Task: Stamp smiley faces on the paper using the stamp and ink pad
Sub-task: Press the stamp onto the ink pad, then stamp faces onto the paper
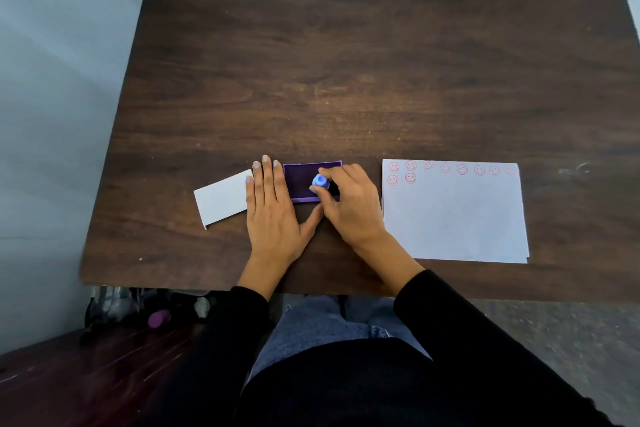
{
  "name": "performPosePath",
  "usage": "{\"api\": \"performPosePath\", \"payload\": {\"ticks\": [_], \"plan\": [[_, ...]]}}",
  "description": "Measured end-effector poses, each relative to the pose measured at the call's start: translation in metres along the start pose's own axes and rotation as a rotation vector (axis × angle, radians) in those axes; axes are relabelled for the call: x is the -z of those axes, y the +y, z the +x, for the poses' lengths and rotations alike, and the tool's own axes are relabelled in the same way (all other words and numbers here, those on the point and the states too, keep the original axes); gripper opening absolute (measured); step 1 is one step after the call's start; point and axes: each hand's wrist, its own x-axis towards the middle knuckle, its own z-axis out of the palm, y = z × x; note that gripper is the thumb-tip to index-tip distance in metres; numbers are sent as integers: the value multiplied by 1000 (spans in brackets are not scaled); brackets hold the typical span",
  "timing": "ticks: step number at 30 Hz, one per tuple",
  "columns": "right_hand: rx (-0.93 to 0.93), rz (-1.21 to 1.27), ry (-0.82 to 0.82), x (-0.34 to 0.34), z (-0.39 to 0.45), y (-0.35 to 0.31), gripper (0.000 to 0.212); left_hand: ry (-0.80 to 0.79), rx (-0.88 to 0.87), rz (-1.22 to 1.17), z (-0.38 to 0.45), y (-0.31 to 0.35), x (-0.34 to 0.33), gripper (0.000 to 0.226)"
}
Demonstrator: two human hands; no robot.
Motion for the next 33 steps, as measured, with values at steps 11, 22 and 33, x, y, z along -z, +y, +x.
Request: {"api": "performPosePath", "payload": {"ticks": [11,22,33], "plan": [[-599,535,508,75,-3,47,19,71,-586,-90,-25,61,-13,44],[-673,389,600,89,-35,91,27,-79,-399,-128,7,89,5,82],[-610,330,576,74,-33,90,31,-325,-434,80,48,94,-3,112]]}}
